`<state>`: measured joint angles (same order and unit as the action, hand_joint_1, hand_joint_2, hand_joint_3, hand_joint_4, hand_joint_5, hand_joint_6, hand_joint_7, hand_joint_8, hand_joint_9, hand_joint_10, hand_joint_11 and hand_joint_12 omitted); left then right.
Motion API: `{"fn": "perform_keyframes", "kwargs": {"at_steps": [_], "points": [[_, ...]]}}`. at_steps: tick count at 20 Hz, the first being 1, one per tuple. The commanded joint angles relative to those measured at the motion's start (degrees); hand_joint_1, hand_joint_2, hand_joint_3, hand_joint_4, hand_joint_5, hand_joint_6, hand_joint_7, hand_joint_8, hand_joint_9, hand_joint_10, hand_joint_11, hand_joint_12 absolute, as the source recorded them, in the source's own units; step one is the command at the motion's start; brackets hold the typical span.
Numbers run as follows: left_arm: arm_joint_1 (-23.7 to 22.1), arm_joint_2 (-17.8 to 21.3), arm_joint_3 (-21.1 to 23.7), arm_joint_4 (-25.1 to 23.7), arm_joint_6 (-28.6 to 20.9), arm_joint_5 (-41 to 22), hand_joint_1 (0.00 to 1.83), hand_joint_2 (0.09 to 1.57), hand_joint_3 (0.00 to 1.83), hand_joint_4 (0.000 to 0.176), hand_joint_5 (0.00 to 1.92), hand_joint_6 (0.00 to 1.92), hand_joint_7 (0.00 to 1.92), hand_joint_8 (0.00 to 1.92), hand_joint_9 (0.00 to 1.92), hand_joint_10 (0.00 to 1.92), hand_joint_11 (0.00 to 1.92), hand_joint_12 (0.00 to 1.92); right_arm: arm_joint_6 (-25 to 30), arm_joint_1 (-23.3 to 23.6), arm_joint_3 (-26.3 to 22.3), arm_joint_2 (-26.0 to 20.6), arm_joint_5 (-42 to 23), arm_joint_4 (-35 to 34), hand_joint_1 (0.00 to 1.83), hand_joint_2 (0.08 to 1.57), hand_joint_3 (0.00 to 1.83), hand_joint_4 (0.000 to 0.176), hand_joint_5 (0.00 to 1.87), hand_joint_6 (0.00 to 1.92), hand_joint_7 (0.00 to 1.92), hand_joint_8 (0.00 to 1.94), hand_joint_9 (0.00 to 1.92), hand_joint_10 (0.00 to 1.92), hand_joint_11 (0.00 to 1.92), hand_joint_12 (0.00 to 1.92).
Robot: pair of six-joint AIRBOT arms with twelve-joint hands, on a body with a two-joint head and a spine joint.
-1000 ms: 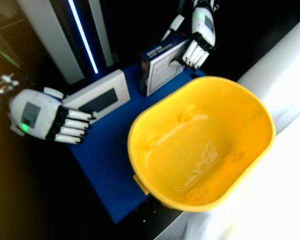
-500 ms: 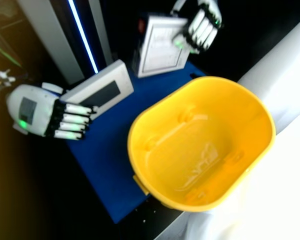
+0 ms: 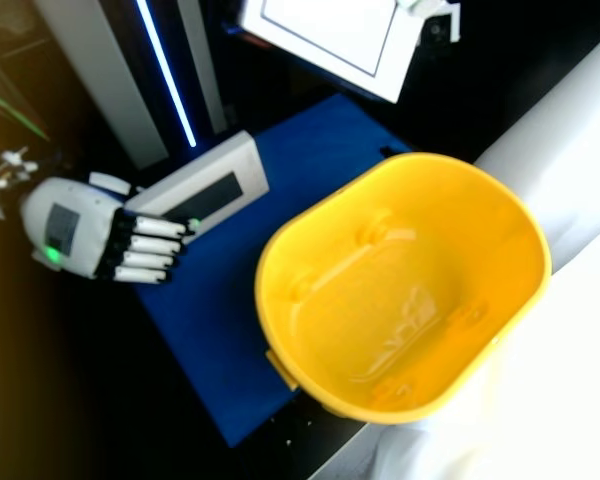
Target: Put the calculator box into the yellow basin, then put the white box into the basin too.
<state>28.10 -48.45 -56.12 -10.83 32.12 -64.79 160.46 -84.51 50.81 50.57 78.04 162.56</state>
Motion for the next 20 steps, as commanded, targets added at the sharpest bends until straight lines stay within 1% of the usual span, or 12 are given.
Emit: {"fn": "perform_keyframes", "kwargs": {"at_steps": [1,2,3,4,10,11,13,14,15,16,18,20], "points": [[-2.7,-0.9,-0.9,1.0,-0.3,-2.4,1.36,1.16,0.0,0.0,0.75,1.14,0.97,1.07,0.83,1.36,0.75,1.49,0.7,0.7,0.4,0.4,6.4,0.1,1.36,1.16,0.0,0.0,0.88,1.09,0.85,1.2,0.81,1.39,0.7,1.61],[-4.4,-1.8,-1.9,0.5,-0.3,-0.6,1.36,1.17,0.0,0.0,0.74,1.16,0.96,1.07,0.82,1.37,0.75,1.48,0.7,0.7,0.4,0.6,6.4,0.1,1.36,1.17,0.0,0.0,0.88,1.1,0.85,1.21,0.79,1.39,0.65,1.64],[-6.0,-2.6,-2.8,-0.1,-0.3,1.3,1.36,1.16,0.0,0.0,0.76,1.14,0.96,1.07,0.82,1.37,0.75,1.48,0.7,0.7,0.5,0.7,6.3,0.1,1.23,1.17,0.0,0.0,0.9,1.11,0.86,1.24,0.8,1.24,0.65,1.64],[-7.7,-3.6,-3.8,-0.6,-0.3,3.1,1.36,1.16,0.0,0.0,0.75,1.14,0.97,1.07,0.83,1.36,0.75,1.49,0.7,0.8,0.6,0.8,6.2,0.1,1.2,1.17,0.0,0.0,0.91,1.08,0.86,1.26,0.81,1.18,0.65,1.64],[-12.9,-10.8,-11.7,-1.2,-0.3,14.5,1.36,1.16,0.0,0.0,0.75,1.14,0.97,1.07,0.83,1.36,0.75,1.49,0.7,2.1,1.2,1.7,4.7,0.9,1.19,1.17,0.0,0.012,0.9,1.14,0.85,1.23,0.82,1.1,0.67,1.59],[-13.3,-12.0,-12.9,-1.1,-0.3,16.3,1.37,1.15,0.0,0.0,0.82,1.11,0.89,1.11,0.9,1.28,0.79,1.34,0.7,2.4,1.4,1.9,4.3,1.1,1.19,1.17,0.0,0.01,0.9,1.14,0.84,1.24,0.8,1.1,0.63,1.6],[-13.7,-14.8,-16.2,-0.6,-0.3,20.4,1.37,1.14,0.0,0.0,0.96,1.01,0.9,1.04,0.83,1.32,0.58,1.45,0.7,2.9,1.7,2.2,3.8,1.4,1.19,1.17,0.0,0.009,0.91,1.13,0.85,1.22,0.79,1.08,0.6,1.59],[-13.9,-16.4,-18.0,-0.3,-0.3,22.6,1.37,1.13,0.0,0.0,0.89,1.08,0.94,0.99,0.9,1.26,0.68,1.43,0.7,3.0,1.8,2.3,3.6,1.6,1.19,1.17,0.0,0.004,0.92,1.11,0.84,1.23,0.8,1.09,0.61,1.61],[-14.2,-18.3,-20.3,0.1,-0.2,25.3,1.36,1.16,0.0,0.0,0.8,1.18,0.86,1.13,0.88,1.31,0.72,1.41,0.7,3.1,1.9,2.3,3.5,1.8,1.32,1.17,0.0,0.0,0.9,1.12,0.84,1.18,0.79,1.33,0.62,1.62],[-14.2,-18.6,-20.6,0.1,-0.2,25.8,1.36,1.16,0.0,0.0,0.8,1.18,0.86,1.13,0.88,1.31,0.72,1.41,0.7,3.1,1.9,2.3,3.5,1.8,1.32,1.17,0.0,0.0,0.9,1.12,0.84,1.18,0.79,1.33,0.62,1.62],[-15.1,-21.6,-24.2,0.2,0.0,29.9,1.36,1.18,0.0,0.0,0.75,1.22,0.84,1.19,0.85,1.37,0.74,1.42,0.7,3.4,2.0,2.4,3.2,2.0,1.2,1.17,0.0,0.0,0.91,1.15,0.85,1.2,0.8,1.12,0.62,1.59],[-16.0,-23.9,-27.0,0.3,0.7,33.5,1.36,1.19,0.0,0.0,0.76,1.24,0.82,1.22,0.82,1.4,0.68,1.46,0.7,3.7,2.1,2.4,2.9,2.5,1.19,1.17,0.0,0.009,0.9,1.16,0.84,1.21,0.8,1.08,0.61,1.59]]}}
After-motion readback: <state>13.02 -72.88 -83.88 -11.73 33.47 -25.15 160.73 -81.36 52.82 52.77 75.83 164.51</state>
